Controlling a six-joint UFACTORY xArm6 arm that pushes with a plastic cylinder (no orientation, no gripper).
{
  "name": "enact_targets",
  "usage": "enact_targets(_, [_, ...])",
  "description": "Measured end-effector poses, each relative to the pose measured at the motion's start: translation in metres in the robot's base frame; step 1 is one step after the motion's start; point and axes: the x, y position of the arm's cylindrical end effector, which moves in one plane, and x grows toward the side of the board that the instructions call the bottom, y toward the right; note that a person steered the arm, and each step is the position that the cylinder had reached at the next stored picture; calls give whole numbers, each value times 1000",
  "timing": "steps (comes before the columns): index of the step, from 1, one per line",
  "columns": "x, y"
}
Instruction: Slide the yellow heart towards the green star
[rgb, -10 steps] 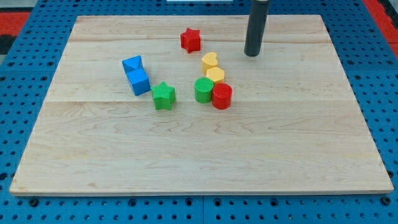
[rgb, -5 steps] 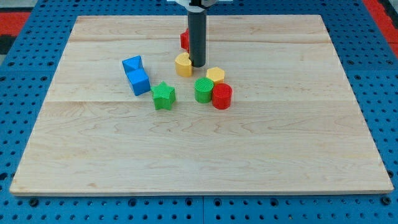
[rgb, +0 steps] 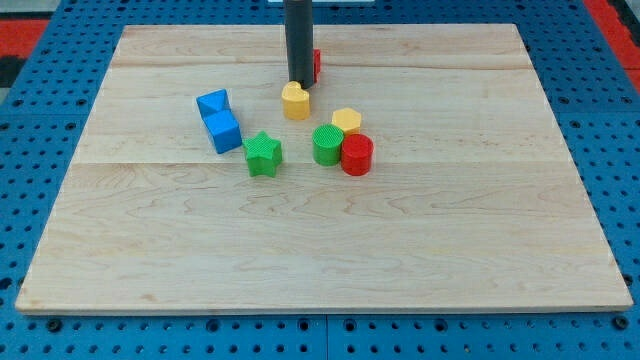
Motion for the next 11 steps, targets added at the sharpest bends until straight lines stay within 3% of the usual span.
enact_targets(5, [37,0])
enact_targets(11, [49,-7])
